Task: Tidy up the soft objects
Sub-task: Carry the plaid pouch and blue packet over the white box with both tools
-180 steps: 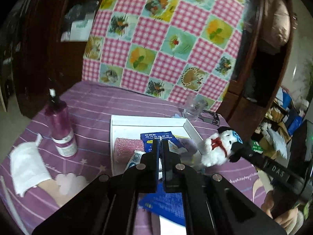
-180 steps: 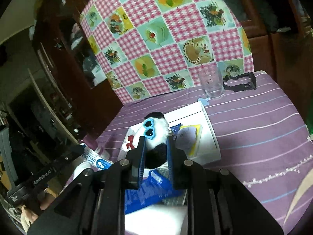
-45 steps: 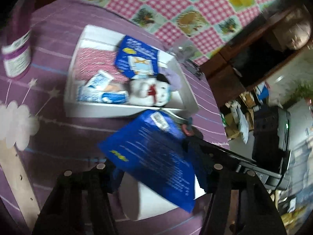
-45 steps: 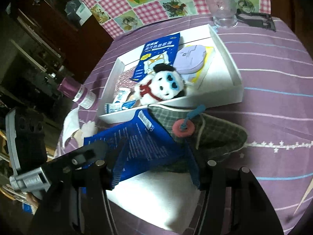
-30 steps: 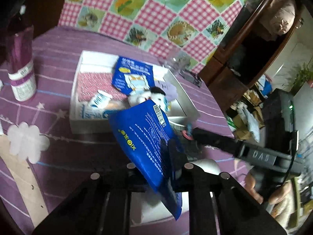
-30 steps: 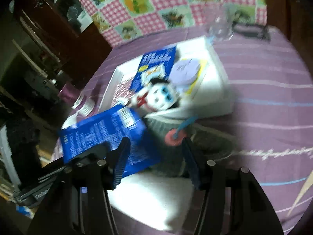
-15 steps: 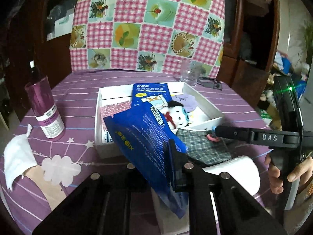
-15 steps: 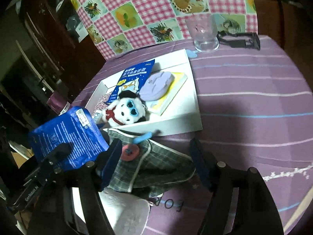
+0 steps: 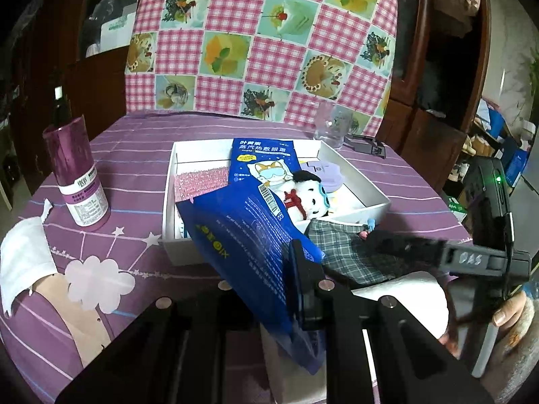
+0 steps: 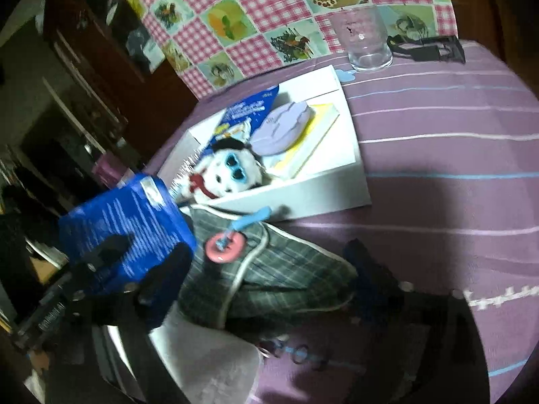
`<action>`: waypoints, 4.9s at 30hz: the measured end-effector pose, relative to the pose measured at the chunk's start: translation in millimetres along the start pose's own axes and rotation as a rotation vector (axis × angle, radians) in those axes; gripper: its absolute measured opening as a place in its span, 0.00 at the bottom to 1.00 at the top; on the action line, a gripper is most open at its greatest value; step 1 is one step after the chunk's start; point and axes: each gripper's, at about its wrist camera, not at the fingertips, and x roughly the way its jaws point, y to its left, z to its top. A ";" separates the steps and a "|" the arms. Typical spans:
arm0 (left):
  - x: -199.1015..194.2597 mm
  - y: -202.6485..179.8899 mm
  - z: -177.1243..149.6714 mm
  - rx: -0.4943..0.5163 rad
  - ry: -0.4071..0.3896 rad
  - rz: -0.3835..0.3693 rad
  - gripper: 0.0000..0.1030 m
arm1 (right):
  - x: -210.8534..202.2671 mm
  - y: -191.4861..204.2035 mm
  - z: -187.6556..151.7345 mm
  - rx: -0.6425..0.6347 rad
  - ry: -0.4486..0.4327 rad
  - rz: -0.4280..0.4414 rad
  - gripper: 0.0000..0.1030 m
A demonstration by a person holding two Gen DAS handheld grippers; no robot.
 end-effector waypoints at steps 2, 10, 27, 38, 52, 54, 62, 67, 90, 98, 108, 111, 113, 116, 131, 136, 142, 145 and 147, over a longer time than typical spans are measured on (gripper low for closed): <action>0.2 3.9 -0.2 -0.026 -0.001 -0.017 0.15 | -1.6 -3.2 0.2 0.031 -0.024 0.019 1.00; -1.8 5.2 -0.7 -0.040 -0.016 -0.027 0.14 | 7.0 17.8 -3.0 -0.059 0.026 -0.065 1.00; -7.1 18.0 4.2 -0.107 -0.030 -0.016 0.14 | 15.4 29.5 12.2 0.149 0.251 -0.379 0.97; -10.4 14.0 6.0 -0.077 -0.044 0.014 0.13 | 3.5 43.0 14.1 0.219 0.349 -0.433 0.78; -21.8 11.7 9.3 -0.056 -0.111 0.026 0.06 | 0.1 67.8 26.5 0.267 0.301 -0.608 0.77; -24.6 11.4 9.7 -0.051 -0.125 0.028 0.05 | 3.6 71.0 31.1 0.252 0.312 -0.618 0.77; -30.0 13.5 11.1 -0.058 -0.146 0.041 0.05 | 37.3 60.4 50.4 0.315 0.509 -0.686 0.76; -28.5 19.6 11.5 -0.083 -0.137 0.040 0.05 | 28.5 49.1 44.2 0.360 0.570 -0.686 0.76; -26.6 21.9 10.2 -0.119 -0.117 0.024 0.05 | -42.0 71.2 98.1 0.344 0.504 -0.605 0.75; -23.3 26.0 13.2 -0.115 -0.114 0.047 0.05 | 4.1 55.0 48.0 0.375 0.550 -0.482 0.75; -20.2 27.0 12.3 -0.106 -0.106 0.070 0.05 | 36.7 53.9 23.3 0.372 0.620 -0.530 0.75; -20.8 25.4 11.9 -0.092 -0.104 0.078 0.05 | 49.2 55.2 16.6 0.354 0.614 -0.577 0.75; -21.1 25.1 11.6 -0.086 -0.106 0.081 0.05 | 51.3 53.2 13.9 0.357 0.581 -0.610 0.70; -21.6 25.0 11.4 -0.087 -0.111 0.090 0.05 | 51.2 53.1 13.2 0.358 0.560 -0.594 0.61; -18.3 18.1 7.7 -0.053 -0.114 0.130 0.05 | -1.1 57.2 46.1 0.358 0.452 -0.504 0.36; -21.4 13.4 15.9 -0.072 -0.120 0.122 0.05 | 0.0 60.8 43.4 0.359 0.452 -0.435 0.36; -36.9 -3.0 36.9 -0.026 -0.158 0.144 0.05 | -27.7 71.2 52.6 0.315 0.369 -0.337 0.36; -45.4 -11.3 53.4 -0.009 -0.183 0.144 0.05 | -37.3 74.7 57.6 0.284 0.337 -0.284 0.36; -48.4 -15.3 62.8 -0.007 -0.206 0.136 0.05 | -41.9 72.8 59.8 0.273 0.316 -0.264 0.36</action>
